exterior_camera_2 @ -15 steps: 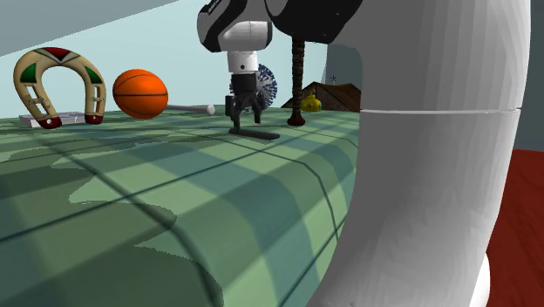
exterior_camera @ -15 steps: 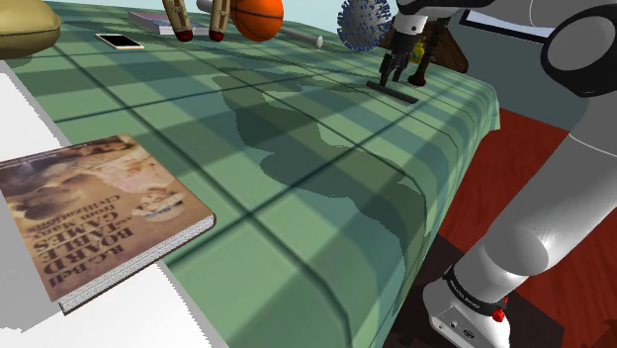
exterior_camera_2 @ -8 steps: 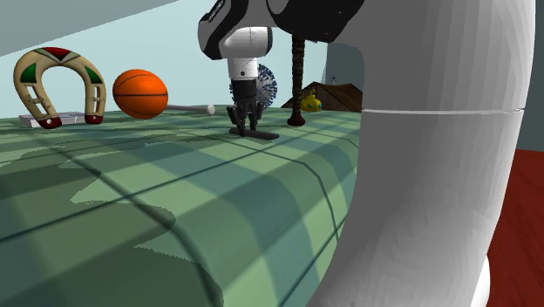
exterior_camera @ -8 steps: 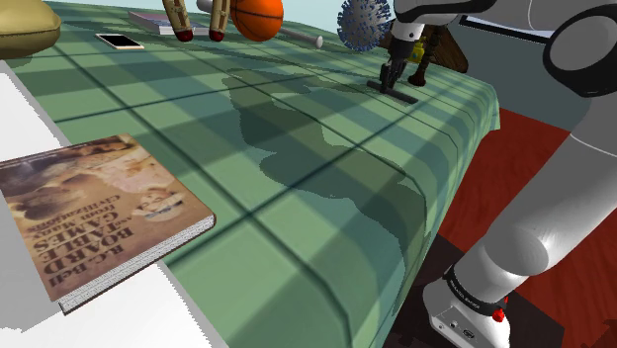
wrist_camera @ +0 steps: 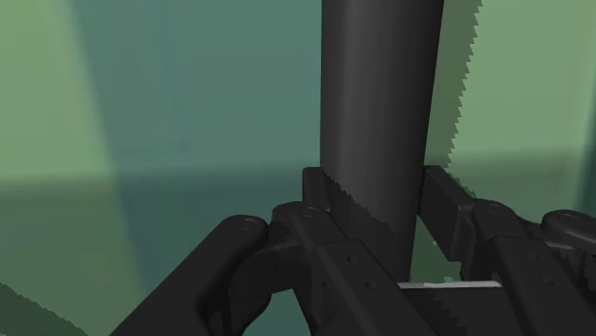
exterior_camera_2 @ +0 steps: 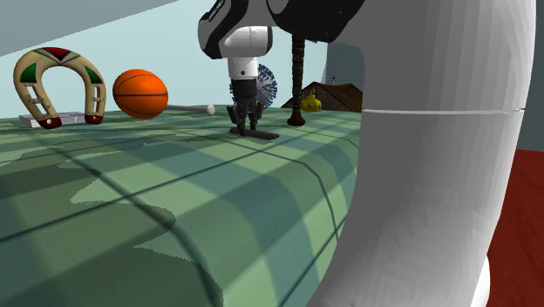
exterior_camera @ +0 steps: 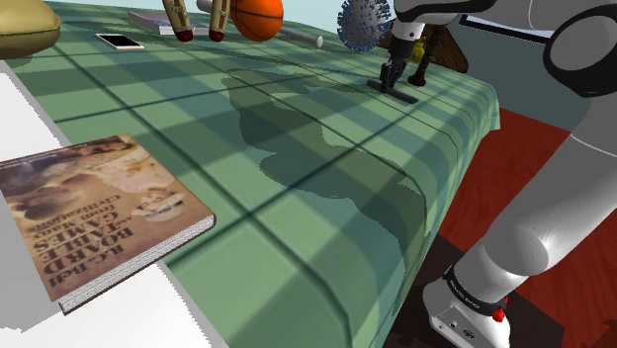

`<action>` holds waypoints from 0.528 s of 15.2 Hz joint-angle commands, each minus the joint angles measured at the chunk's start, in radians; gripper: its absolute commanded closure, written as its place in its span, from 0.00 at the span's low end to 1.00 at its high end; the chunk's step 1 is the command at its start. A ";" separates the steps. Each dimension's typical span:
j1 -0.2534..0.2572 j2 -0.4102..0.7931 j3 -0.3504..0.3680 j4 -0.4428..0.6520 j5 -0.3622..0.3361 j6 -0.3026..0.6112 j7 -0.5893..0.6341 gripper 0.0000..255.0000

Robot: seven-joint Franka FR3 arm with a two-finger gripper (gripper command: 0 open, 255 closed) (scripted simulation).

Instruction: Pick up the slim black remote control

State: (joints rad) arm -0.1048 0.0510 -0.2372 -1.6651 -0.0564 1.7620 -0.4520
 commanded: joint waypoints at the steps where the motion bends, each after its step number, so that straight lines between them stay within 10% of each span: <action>1: 0.000 0.003 0.000 0.022 0.000 -0.020 -0.001 1.00; 8: -0.002 0.021 -0.001 0.138 0.005 -0.120 -0.010 1.00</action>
State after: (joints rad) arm -0.1067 0.0689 -0.2385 -1.5451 -0.0518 1.6581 -0.4604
